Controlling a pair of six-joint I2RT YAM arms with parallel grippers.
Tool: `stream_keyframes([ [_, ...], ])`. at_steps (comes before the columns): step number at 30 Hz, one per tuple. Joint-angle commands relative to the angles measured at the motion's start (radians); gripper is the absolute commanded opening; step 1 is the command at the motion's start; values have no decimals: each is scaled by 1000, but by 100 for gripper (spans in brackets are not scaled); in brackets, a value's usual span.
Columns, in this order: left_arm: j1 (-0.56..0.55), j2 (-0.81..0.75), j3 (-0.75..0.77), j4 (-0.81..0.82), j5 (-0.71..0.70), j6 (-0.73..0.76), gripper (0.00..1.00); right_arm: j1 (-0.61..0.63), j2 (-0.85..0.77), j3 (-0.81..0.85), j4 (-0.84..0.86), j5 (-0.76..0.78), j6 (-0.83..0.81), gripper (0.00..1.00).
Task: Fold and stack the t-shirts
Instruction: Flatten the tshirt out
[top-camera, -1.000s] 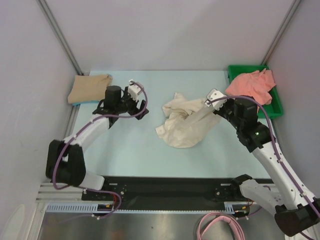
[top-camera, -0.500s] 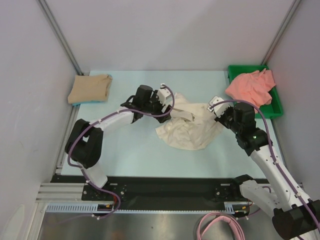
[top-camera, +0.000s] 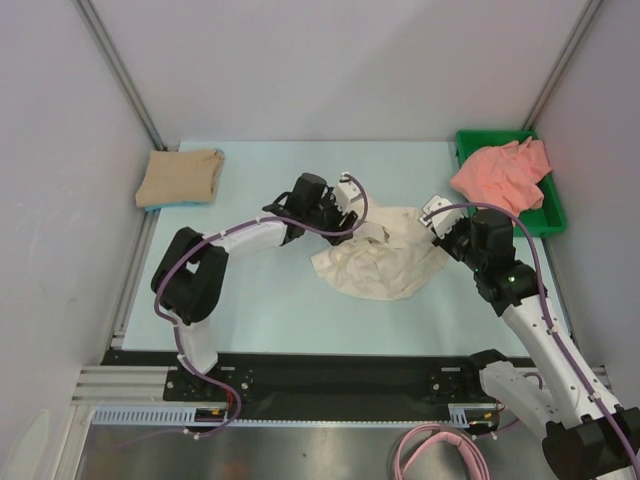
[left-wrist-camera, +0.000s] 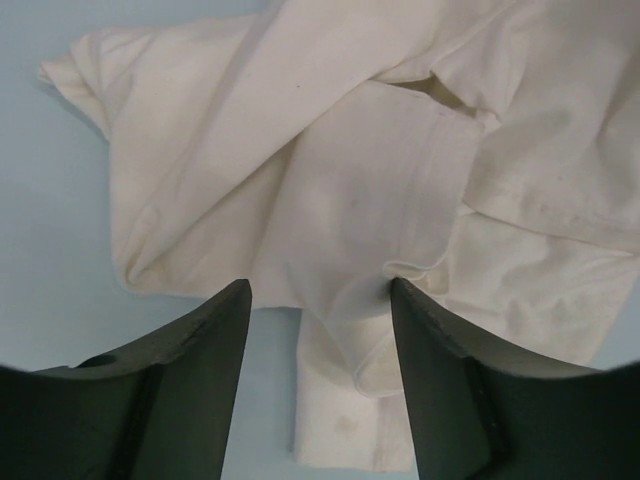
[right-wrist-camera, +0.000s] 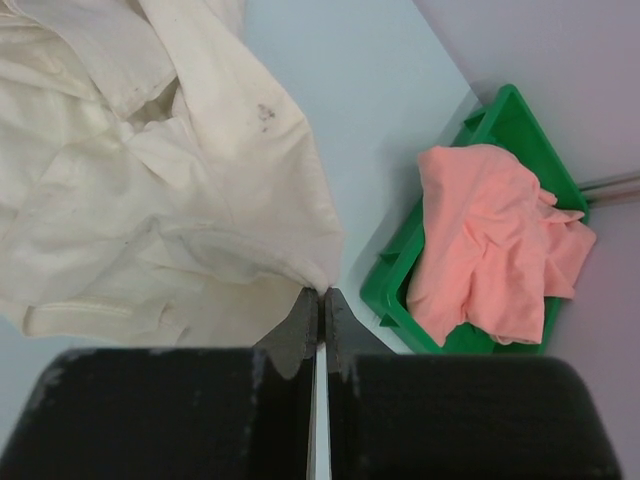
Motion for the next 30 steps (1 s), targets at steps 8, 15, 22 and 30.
stream_keyframes([
  [8,-31,-34,-9,27,83,16,42,-39,-22,-41,63,-38,22,0],
  [15,-28,-75,-28,0,79,81,0,-66,19,-23,97,-69,48,0],
  [22,31,-455,-146,27,-122,217,0,-83,58,110,108,-51,112,0],
  [30,70,-851,-212,-113,-262,318,0,-88,70,282,105,-17,169,0],
])
